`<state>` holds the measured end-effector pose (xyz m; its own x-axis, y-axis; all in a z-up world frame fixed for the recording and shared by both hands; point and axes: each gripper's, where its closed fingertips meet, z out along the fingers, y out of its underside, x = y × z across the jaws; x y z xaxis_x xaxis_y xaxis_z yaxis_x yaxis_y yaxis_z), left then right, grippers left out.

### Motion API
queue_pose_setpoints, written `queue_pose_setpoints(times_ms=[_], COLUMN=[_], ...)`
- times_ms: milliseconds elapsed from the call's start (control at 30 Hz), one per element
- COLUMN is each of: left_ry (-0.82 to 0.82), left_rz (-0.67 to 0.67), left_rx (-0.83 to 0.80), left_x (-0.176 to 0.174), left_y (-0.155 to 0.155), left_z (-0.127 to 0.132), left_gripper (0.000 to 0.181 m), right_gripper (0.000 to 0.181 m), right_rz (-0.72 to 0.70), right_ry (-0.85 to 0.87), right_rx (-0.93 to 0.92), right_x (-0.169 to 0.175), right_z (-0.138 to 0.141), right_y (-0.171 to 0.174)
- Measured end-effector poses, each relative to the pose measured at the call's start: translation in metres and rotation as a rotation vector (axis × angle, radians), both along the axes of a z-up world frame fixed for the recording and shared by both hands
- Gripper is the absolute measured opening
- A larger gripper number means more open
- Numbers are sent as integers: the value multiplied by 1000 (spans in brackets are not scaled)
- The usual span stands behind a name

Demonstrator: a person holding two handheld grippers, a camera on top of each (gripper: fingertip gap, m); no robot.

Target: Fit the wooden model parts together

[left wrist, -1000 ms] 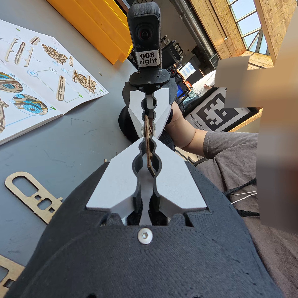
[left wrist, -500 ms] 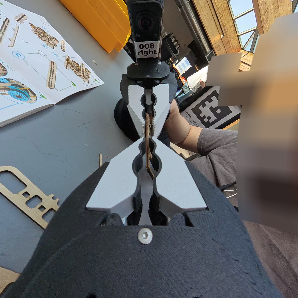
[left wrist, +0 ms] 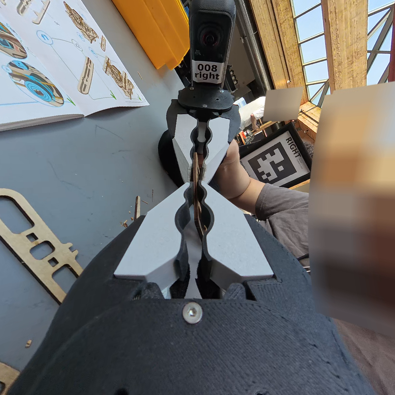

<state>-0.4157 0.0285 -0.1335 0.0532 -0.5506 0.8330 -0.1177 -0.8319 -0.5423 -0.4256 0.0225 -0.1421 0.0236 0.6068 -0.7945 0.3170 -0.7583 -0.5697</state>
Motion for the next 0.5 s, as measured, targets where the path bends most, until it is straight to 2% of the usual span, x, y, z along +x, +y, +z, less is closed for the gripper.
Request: queue_pose_setpoints(times_ms=[500], left_ry=[14], left_rz=[10], left_rx=[54], left_x=[0], left_y=[3], left_z=[-2], left_gripper=[0], right_gripper=[4], right_rz=[-17], right_ry=[-11], right_rx=[-21], right_x=[-1], right_z=[-3], right_y=[3])
